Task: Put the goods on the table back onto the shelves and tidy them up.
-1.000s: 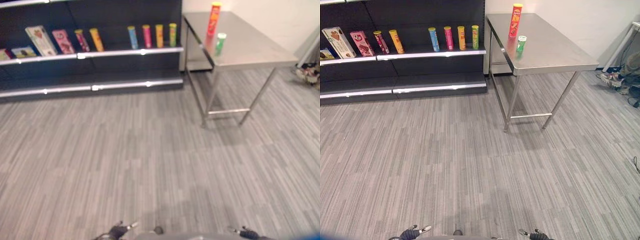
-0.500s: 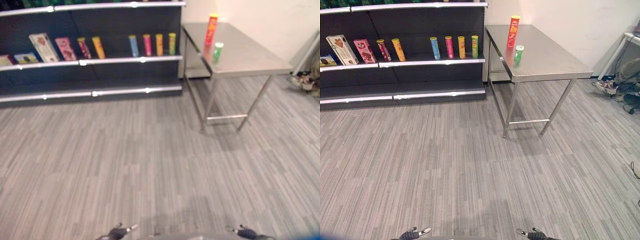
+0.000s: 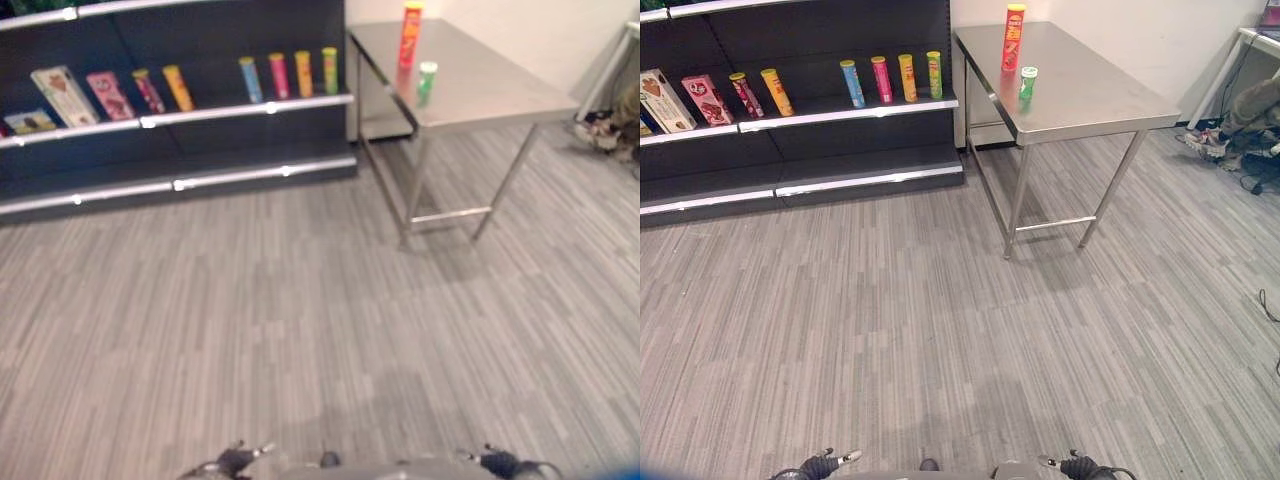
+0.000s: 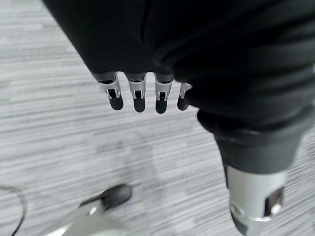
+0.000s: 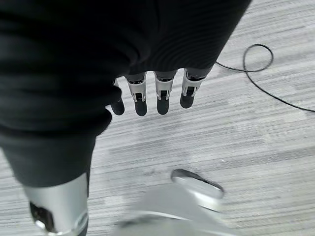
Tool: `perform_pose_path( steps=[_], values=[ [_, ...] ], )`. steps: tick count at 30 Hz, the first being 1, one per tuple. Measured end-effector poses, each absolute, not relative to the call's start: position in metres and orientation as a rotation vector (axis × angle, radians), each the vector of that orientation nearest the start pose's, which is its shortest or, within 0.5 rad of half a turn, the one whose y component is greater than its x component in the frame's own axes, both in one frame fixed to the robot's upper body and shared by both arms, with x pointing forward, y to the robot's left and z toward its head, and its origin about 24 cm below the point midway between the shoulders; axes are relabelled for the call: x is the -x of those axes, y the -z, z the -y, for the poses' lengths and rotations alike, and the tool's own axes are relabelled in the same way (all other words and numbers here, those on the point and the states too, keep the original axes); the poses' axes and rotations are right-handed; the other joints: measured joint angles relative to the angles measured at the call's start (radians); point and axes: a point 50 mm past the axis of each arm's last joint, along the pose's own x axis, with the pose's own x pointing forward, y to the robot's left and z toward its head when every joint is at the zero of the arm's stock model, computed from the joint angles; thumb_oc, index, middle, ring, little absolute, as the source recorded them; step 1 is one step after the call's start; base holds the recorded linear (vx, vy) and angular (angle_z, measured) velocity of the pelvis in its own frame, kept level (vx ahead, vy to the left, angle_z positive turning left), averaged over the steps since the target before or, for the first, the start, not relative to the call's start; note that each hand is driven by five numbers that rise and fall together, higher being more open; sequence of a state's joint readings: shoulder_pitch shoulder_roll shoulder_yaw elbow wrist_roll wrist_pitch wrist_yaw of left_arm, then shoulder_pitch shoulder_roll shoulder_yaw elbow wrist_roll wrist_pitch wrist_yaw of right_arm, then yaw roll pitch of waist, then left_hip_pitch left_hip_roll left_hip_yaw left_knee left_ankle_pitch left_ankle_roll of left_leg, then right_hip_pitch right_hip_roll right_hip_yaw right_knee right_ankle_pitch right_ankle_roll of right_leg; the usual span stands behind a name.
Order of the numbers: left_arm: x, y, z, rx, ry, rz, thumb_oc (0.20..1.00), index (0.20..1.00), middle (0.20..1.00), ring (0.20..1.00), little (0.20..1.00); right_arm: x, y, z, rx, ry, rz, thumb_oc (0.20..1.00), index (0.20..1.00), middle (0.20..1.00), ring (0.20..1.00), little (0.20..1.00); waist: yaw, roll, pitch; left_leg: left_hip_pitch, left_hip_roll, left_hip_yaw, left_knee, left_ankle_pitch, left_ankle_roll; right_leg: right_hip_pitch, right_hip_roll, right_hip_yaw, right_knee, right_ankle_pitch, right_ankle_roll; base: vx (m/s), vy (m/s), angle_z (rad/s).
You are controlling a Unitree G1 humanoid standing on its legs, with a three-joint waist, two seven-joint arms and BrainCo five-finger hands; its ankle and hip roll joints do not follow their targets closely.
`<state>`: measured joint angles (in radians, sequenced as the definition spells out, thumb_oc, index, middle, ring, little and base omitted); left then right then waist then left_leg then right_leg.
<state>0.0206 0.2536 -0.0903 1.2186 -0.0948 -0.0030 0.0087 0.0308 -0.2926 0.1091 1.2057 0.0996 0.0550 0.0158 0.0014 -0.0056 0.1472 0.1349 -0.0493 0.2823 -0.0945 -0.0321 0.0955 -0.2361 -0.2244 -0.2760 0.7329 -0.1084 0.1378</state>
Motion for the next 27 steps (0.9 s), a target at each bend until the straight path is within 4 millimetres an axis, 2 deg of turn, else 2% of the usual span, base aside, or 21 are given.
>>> perform_pose_path(
  steps=[2,5,7,8,9,10,11,12,13,14,15,17,18,19,20,21,22,24,25,26,27],
  values=[
    [-0.080,0.161,-0.244,-0.202,-0.142,-1.238,1.000,1.000,1.000,1.000,1.000,-0.072,0.160,0.254,0.212,0.137,-1.303,1.000,1.000,1.000,1.000,1.000,0.003,-0.016,-0.001,0.004,-0.011,-0.009,0.006,-0.010,0.017,-0.034,-0.019,0.018,-0.006,0.005,0.023,0.03,0.022,0.26],
    [-0.068,0.163,-0.243,-0.206,-0.129,-1.271,1.000,1.000,1.000,1.000,1.000,-0.070,0.161,0.251,0.205,0.133,-1.308,1.000,1.000,1.000,1.000,1.000,0.009,-0.031,-0.004,0.010,-0.011,-0.024,0.012,-0.006,0.041,-0.028,-0.027,0.021,-0.062,0.007,0.027,0.16,-0.041,0.23],
    [-0.068,0.163,-0.240,-0.203,-0.119,-1.271,1.000,1.000,1.000,1.000,1.000,-0.067,0.161,0.253,0.204,0.145,-1.313,1.000,1.000,1.000,1.000,1.000,0.000,-0.040,0.002,0.004,-0.015,-0.059,0.026,-0.010,0.014,-0.020,-0.020,0.014,-0.097,-0.016,0.016,0.72,-0.195,0.31],
    [-0.092,0.158,-0.241,-0.207,-0.118,-1.200,1.000,1.000,1.000,1.000,1.000,-0.068,0.159,0.254,0.197,0.145,-1.280,1.000,1.000,1.000,1.000,1.000,-0.020,-0.018,0.007,-0.069,-0.002,-0.137,0.097,-0.037,-0.016,-0.033,-0.012,-0.014,-0.198,-0.068,-0.014,0.56,-0.123,1.02],
    [-0.110,0.155,-0.237,-0.204,-0.104,-1.161,1.000,1.000,1.000,1.000,1.000,-0.063,0.159,0.255,0.198,0.148,-1.287,1.000,1.000,1.000,1.000,1.000,-0.040,-0.001,0.010,-0.095,0.010,-0.174,0.092,-0.045,-0.037,-0.022,0.009,-0.053,-0.398,-0.050,0.004,0.45,-0.080,1.20],
    [-0.122,0.152,-0.236,-0.203,-0.100,-1.130,1.000,1.000,1.000,1.000,1.000,-0.062,0.160,0.255,0.194,0.146,-1.304,1.000,1.000,1.000,1.000,1.000,-0.050,-0.003,0.019,-0.091,0.010,-0.187,0.070,-0.034,-0.049,-0.024,0.012,-0.077,-0.545,0.021,0.054,0.32,-0.045,0.65],
    [-0.127,0.151,-0.235,-0.201,-0.099,-1.121,1.000,1.000,1.000,1.000,1.000,-0.061,0.161,0.254,0.191,0.145,-1.320,1.000,1.000,1.000,1.000,1.000,-0.052,-0.008,0.036,-0.053,-0.002,-0.187,0.050,-0.028,-0.043,-0.013,0.002,-0.092,-0.703,0.127,0.076,0.36,-0.046,0.16],
    [-0.123,0.152,-0.234,-0.198,-0.099,-1.134,1.000,1.000,1.000,1.000,1.000,-0.060,0.161,0.253,0.188,0.143,-1.324,1.000,1.000,1.000,1.000,1.000,-0.057,-0.013,0.039,-0.009,-0.013,-0.186,0.037,-0.032,-0.038,0.002,-0.013,-0.093,-0.777,0.179,0.071,0.47,-0.059,0.08],
    [-0.116,0.156,-0.231,-0.189,-0.096,-1.156,1.000,1.000,1.000,1.000,1.000,-0.054,0.162,0.252,0.186,0.139,-1.341,1.000,1.000,1.000,1.000,1.000,-0.074,-0.027,0.047,0.047,-0.025,-0.187,0.029,-0.086,-0.031,0.008,-0.047,-0.098,-0.819,0.233,0.085,0.67,-0.110,0.12],
    [-0.106,0.158,-0.229,-0.182,-0.094,-1.177,1.000,1.000,1.000,1.000,1.000,-0.051,0.163,0.251,0.183,0.132,-1.356,1.000,1.000,1.000,1.000,1.000,-0.076,-0.035,0.040,0.091,-0.031,-0.187,0.034,-0.114,-0.024,0.006,-0.066,-0.111,-0.803,0.256,0.085,0.48,-0.086,0.13],
    [-0.100,0.160,-0.228,-0.179,-0.091,-1.191,1.000,1.000,1.000,1.000,1.000,-0.049,0.164,0.250,0.181,0.128,-1.360,1.000,1.000,1.000,1.000,1.000,-0.077,-0.040,0.036,0.122,-0.031,-0.188,0.024,-0.127,-0.027,0.001,-0.069,-0.128,-0.779,0.263,0.077,0.69,-0.207,0.19],
    [-0.079,0.166,-0.223,-0.169,-0.081,-1.245,1.000,1.000,1.000,1.000,1.000,-0.039,0.165,0.250,0.179,0.130,-1.390,1.000,1.000,1.000,1.000,1.000,-0.090,-0.032,-0.013,0.152,0.017,-0.226,0.031,-0.181,-0.046,0.006,-0.045,-0.124,-0.669,0.262,0.063,0.42,-0.188,0.57],
    [-0.076,0.167,-0.219,-0.162,-0.074,-1.254,1.000,1.000,1.000,1.000,1.000,-0.037,0.165,0.252,0.182,0.136,-1.394,1.000,1.000,1.000,1.000,1.000,-0.096,-0.015,-0.028,0.162,0.062,-0.248,0.041,-0.199,-0.072,0.022,-0.004,-0.114,-0.659,0.272,0.023,0.22,-0.121,0.75],
    [-0.075,0.168,-0.217,-0.158,-0.068,-1.259,1.000,1.000,1.000,1.000,1.000,-0.037,0.164,0.253,0.183,0.139,-1.394,1.000,1.000,1.000,1.000,1.000,-0.102,0.002,-0.031,0.160,0.084,-0.254,0.072,-0.193,-0.110,0.040,0.020,-0.116,-0.662,0.265,0.017,0.39,-0.235,0.76],
    [-0.077,0.166,-0.221,-0.162,-0.076,-1.249,1.000,1.000,1.000,1.000,1.000,-0.048,0.164,0.252,0.182,0.136,-1.367,1.000,1.000,1.000,1.000,1.000,-0.088,-0.019,-0.035,0.097,0.124,-0.212,0.260,-0.168,-0.199,0.100,0.058,-0.132,-0.683,0.254,-0.074,0.38,-0.236,0.57],
    [-0.079,0.165,-0.224,-0.169,-0.082,-1.243,1.000,1.000,1.000,1.000,1.000,-0.055,0.162,0.253,0.186,0.136,-1.342,1.000,1.000,1.000,1.000,1.000,-0.090,-0.031,-0.037,0.025,0.137,-0.213,0.412,-0.149,-0.233,0.128,0.065,-0.142,-0.706,0.251,-0.088,0.35,-0.252,0.39],
    [-0.082,0.164,-0.226,-0.168,-0.087,-1.229,1.000,1.000,1.000,1.000,1.000,-0.067,0.159,0.256,0.197,0.141,-1.306,1.000,1.000,1.000,1.000,1.000,-0.085,-0.038,-0.037,-0.069,0.163,-0.211,0.617,-0.102,-0.295,0.158,0.074,-0.149,-0.727,0.240,-0.107,0.20,-0.158,-0.02],
    [-0.087,0.163,-0.224,-0.161,-0.085,-1.212,1.000,1.000,1.000,1.000,1.000,-0.092,0.151,0.264,0.236,0.143,-1.216,1.000,1.000,1.000,1.000,1.000,-0.061,-0.032,-0.038,-0.200,0.200,-0.219,0.856,0.018,-0.312,0.200,0.110,-0.137,-0.735,0.196,-0.153,0.34,-0.173,-0.31],
    [-0.092,0.161,-0.226,-0.168,-0.086,-1.196,1.000,1.000,1.000,1.000,1.000,-0.105,0.147,0.264,0.250,0.141,-1.184,1.000,1.000,1.000,1.000,1.000,-0.054,-0.032,-0.036,-0.278,0.236,-0.177,0.970,0.053,-0.294,0.249,0.127,-0.131,-0.764,0.167,-0.174,0.50,-0.116,-0.14],
    [-0.103,0.157,-0.230,-0.181,-0.089,-1.158,1.000,1.000,1.000,1.000,1.000,-0.113,0.146,0.262,0.249,0.145,-1.169,1.000,1.000,1.000,1.000,1.000,-0.048,-0.053,-0.027,-0.340,0.241,-0.151,1.012,0.039,-0.272,0.303,0.127,-0.121,-0.785,0.129,-0.176,0.50,-0.115,-0.06],
    [-0.110,0.154,-0.234,-0.194,-0.091,-1.136,1.000,1.000,1.000,1.000,1.000,-0.109,0.149,0.259,0.244,0.141,-1.188,1.000,1.000,1.000,1.000,1.000,-0.035,-0.072,-0.020,-0.360,0.253,-0.103,0.988,0.009,-0.221,0.342,0.126,-0.105,-0.804,0.129,-0.177,0.24,0.030,-0.24]
  ],
)
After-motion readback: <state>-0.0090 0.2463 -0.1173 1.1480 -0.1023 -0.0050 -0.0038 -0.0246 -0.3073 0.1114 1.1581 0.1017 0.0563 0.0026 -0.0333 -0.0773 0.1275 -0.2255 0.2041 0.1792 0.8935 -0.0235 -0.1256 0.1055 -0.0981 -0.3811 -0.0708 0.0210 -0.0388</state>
